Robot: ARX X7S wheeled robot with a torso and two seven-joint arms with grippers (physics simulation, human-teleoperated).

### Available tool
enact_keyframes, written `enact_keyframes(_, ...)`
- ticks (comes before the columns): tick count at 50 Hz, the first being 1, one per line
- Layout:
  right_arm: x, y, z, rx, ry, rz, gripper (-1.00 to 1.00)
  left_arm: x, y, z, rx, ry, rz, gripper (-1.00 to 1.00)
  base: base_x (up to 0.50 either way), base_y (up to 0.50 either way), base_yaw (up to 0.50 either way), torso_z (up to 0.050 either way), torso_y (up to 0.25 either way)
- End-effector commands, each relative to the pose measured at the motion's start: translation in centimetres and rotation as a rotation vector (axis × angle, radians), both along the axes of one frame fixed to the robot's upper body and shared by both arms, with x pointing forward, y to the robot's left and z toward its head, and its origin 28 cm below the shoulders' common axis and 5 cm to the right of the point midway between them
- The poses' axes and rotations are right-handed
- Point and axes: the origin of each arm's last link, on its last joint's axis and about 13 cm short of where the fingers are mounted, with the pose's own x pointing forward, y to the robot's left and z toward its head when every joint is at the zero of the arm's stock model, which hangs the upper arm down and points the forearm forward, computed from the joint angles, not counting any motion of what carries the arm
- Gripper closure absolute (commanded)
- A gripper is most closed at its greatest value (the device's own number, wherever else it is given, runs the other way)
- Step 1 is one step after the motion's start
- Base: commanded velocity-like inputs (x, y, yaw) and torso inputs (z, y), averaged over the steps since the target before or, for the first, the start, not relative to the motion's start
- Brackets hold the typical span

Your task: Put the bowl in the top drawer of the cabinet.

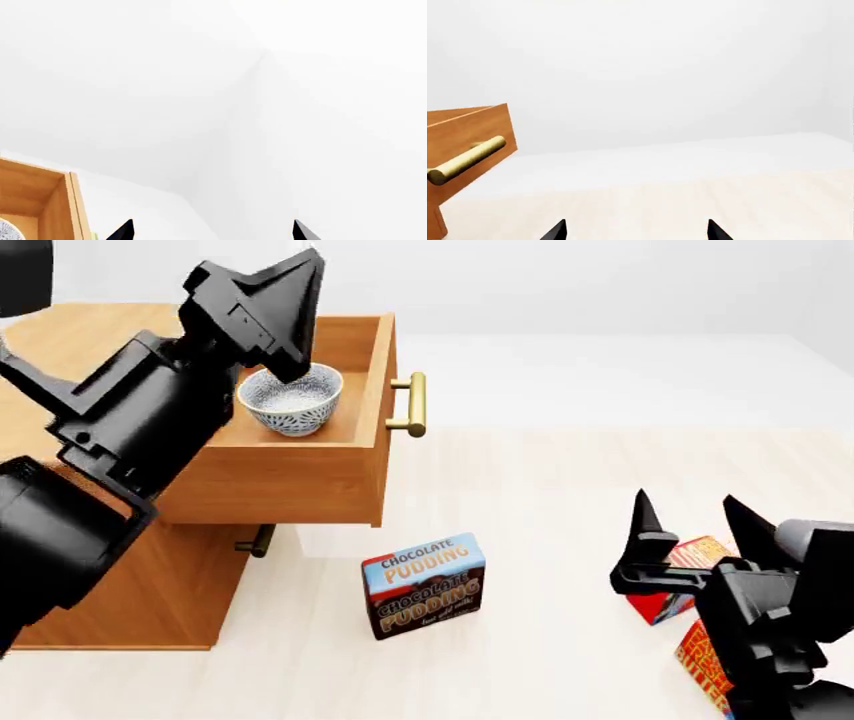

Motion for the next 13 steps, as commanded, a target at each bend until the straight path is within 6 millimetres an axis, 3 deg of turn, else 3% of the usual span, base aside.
enact_keyframes(1, -2.5, 1.7, 2.6, -0.040, -0.153, -0.011, -1.00, -4.4, 0.1, -3.9, 0.128, -0.137, -0.022, -1.00, 0.00, 0.00, 0.00, 0.000, 0.000)
enact_keyframes(13, -6.2, 1.5, 4.0, -0.039, -0.291, -0.025, -1.00, -7.0, 0.3, -7.7, 0.215, -0.237, 0.107, -1.00, 0.00, 0.00, 0.00, 0.000, 0.000)
